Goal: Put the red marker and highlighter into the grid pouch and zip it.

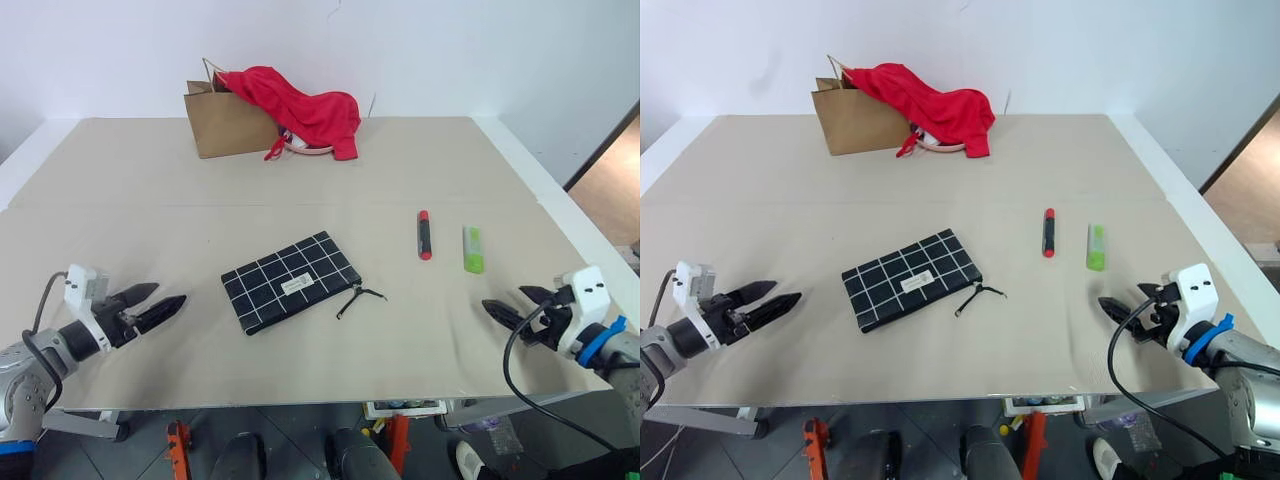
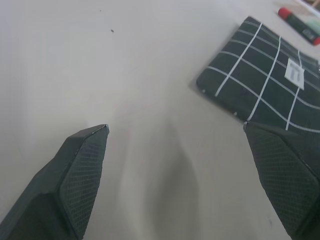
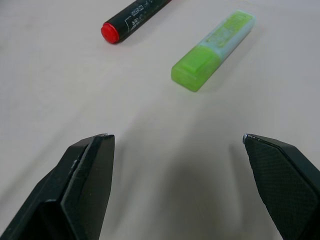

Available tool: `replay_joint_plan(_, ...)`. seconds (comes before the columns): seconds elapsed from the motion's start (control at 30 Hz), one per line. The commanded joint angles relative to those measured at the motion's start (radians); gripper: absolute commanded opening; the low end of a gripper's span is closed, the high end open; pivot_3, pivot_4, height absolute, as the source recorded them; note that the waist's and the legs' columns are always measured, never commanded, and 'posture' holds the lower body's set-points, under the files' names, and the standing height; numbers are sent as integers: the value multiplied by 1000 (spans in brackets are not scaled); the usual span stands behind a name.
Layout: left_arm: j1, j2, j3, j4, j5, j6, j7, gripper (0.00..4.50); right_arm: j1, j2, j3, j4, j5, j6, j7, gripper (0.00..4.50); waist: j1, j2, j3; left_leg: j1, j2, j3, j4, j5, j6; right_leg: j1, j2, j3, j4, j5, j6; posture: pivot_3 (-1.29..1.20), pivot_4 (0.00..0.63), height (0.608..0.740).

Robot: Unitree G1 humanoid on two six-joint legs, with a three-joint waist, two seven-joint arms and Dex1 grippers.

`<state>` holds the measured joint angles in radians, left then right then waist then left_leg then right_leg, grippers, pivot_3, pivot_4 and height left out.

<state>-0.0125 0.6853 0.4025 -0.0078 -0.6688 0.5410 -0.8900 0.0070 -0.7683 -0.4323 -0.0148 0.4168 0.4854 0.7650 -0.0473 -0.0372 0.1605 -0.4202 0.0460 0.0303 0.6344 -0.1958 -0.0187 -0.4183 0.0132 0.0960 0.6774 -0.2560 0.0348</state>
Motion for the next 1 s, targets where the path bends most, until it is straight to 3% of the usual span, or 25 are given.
replay_joint_plan(0.03, 3, 17, -3, 19, 56, -167, -111, 4468, -23, -26, 1, -10, -5, -22, 15, 4431, 0, 0, 0, 0, 0, 0, 0, 0, 0, 0, 0, 0, 0, 0, 0, 0, 150, 740)
replay_joint_plan(0.1, 10, 27, -40, 45, 132, -282, -146, 4500, -31, -24, 0, -9, -2, -23, 16, 4188, 0, 0, 0, 0, 0, 1, 0, 0, 0, 0, 0, 1, 0, 0, 0, 0, 150, 740)
replay_joint_plan(0.17, 11, 36, -70, 72, 192, -373, -181, 4500, -45, -19, -8, -12, 10, -22, 21, 3585, 0, 0, 0, 0, 0, 1, 0, 0, 0, 0, 0, 1, 0, 0, 0, 0, 150, 740)
replay_joint_plan(0.23, 8, 43, -91, 92, 231, -448, -212, 4500, -64, -13, -15, -30, 37, -5, 27, 2704, 0, 0, 0, 0, 0, 1, 0, 0, 0, 0, 0, 1, 0, 0, 0, 0, 150, 740)
replay_joint_plan(0.27, 7, 45, -98, 96, 244, -475, -222, 4500, -72, -11, -16, -43, 50, 5, 30, 2704, 0, 0, 0, 0, 0, 1, 0, 0, 0, 0, 0, 1, 0, 0, 0, 0, 150, 740)
replay_joint_plan(0.33, -1, 52, -117, 103, 272, -531, -242, 4500, -89, -10, -3, -80, 77, 28, 41, 1426, 0, 0, 0, 0, 0, 2, 0, 0, 0, 0, 0, 2, 0, 0, -1, 0, 150, 740)
replay_joint_plan(0.5, -55, 70, -210, 108, 371, -681, -293, 4500, -201, 14, 119, -175, 117, 77, 58, 108, -2, 1, 0, 0, 1, 2, 0, 0, 0, -1, 0, 2, 0, 1, 2, 0, 150, 740)
replay_joint_plan(0.67, -108, 83, -305, 162, 487, -841, -309, 4500, -353, 81, 279, -185, 71, 104, 13, 108, -1, 0, 0, 1, 2, 5, 0, 0, 0, -1, 1, 2, 0, 3, 0, 0, 150, 740)
replay_joint_plan(0.8, -161, 62, -384, 179, 548, -929, -303, 4500, -493, 163, 503, -133, -78, 78, -18, 108, -1, 1, 0, -1, 2, 6, 0, 0, 1, -4, 1, 3, 0, 4, 1, 0, 150, 740)
replay_joint_plan(1.0, -199, 52, -447, 182, 584, -976, -281, 4500, -603, 237, 652, -5, -215, 74, -60, 108, 4, 2, -1, -3, 1, 6, 0, 0, 1, -4, -1, 4, 1, 4, 0, 0, 150, 740)
